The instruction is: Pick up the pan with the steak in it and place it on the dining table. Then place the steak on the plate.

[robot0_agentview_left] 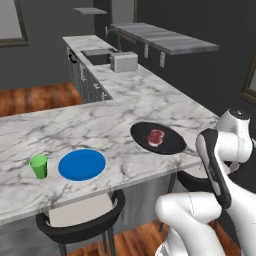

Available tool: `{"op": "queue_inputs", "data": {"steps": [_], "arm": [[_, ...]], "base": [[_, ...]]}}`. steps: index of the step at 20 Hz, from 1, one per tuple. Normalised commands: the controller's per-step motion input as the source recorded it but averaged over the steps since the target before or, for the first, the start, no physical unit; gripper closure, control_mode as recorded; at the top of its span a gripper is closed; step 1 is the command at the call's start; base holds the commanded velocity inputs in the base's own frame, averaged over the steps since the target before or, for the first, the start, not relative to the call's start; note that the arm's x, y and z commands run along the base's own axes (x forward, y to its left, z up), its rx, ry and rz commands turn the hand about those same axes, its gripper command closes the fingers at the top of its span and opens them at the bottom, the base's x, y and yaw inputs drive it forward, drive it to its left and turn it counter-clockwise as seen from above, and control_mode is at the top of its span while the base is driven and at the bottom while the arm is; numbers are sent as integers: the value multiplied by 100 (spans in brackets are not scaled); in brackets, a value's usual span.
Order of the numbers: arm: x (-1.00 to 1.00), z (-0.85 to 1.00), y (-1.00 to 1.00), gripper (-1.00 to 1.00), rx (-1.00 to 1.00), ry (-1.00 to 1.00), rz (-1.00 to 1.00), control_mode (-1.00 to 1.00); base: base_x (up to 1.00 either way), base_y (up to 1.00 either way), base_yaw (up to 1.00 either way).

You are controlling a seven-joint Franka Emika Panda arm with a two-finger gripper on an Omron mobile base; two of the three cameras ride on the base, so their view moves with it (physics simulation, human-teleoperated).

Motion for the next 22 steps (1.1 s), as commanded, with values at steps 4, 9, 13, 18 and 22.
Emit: {"op": "queue_inputs", "data": {"steps": [4, 9, 13, 18, 22], "arm": [[79, -11, 23, 100, -8, 1, -9, -100], [61, -13, 20, 100, -6, 1, -8, -100], [48, -29, 19, 100, -11, 6, -1, -100], [49, -36, 17, 100, -12, 8, 0, -100], [51, -39, 16, 100, -10, 6, 0, -100]], "base": [[0, 0, 0], [0, 0, 0], [0, 0, 0], [0, 0, 0], [0, 0, 0]]}}
